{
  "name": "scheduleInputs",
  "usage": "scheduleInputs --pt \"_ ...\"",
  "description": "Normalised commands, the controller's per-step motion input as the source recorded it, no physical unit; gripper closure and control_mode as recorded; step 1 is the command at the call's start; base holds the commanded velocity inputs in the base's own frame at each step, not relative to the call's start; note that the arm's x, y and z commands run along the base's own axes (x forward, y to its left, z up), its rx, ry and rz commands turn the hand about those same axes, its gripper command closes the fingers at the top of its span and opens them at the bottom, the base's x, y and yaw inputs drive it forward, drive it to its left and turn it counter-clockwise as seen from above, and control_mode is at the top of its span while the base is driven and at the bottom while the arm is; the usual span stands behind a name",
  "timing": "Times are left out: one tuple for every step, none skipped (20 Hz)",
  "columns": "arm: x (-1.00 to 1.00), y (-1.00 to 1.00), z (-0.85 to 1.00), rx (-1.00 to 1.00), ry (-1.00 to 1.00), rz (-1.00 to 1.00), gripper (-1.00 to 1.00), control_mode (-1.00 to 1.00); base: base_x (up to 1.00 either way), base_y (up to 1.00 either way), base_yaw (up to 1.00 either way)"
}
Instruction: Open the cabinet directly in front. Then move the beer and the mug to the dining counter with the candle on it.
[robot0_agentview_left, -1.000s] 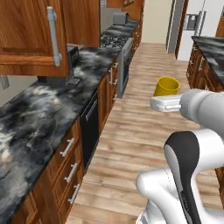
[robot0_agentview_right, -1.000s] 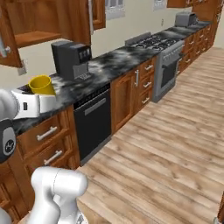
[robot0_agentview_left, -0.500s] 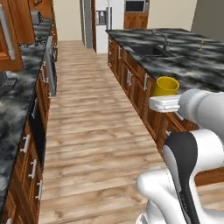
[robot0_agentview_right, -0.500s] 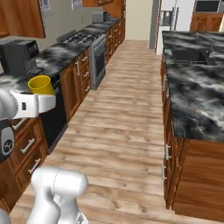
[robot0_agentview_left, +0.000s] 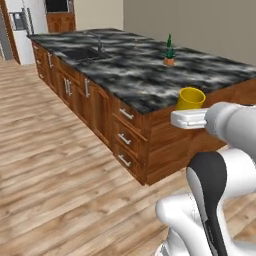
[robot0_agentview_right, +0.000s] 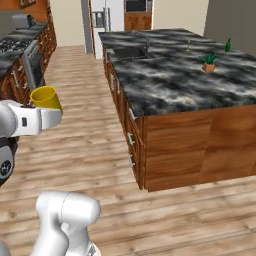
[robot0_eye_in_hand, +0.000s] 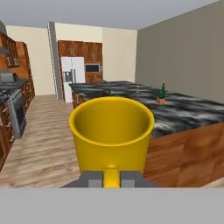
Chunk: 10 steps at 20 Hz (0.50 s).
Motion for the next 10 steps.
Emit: scheduleInputs --pt "0.00 0.00 0.00 0.00 0.00 0.00 1.00 1.00 0.80 -0.65 -0.23" --pt "0.00 0.00 0.00 0.00 0.00 0.00 1.00 1.00 0.90 -0.64 -0.03" --pt "0.00 0.00 0.00 0.00 0.00 0.00 1.00 1.00 1.00 -0.81 0.00" --pt "0.00 0.00 0.00 0.00 0.00 0.00 1.00 1.00 1.00 -0.83 0.00" --pt "0.00 0.00 0.00 0.00 0.00 0.00 1.00 1.00 1.00 -0.85 0.00" --pt "0.00 0.00 0.00 0.00 0.00 0.00 1.00 1.00 1.00 -0.87 0.00" --pt "0.00 0.00 0.00 0.00 0.00 0.00 1.00 1.00 1.00 -0.86 0.00" --pt "0.00 0.00 0.00 0.00 0.00 0.00 1.00 1.00 1.00 -0.89 0.00" --pt "0.00 0.00 0.00 0.00 0.00 0.00 1.00 1.00 1.00 -0.91 0.00" --pt "0.00 0.00 0.00 0.00 0.00 0.00 1.00 1.00 1.00 -0.93 0.00"
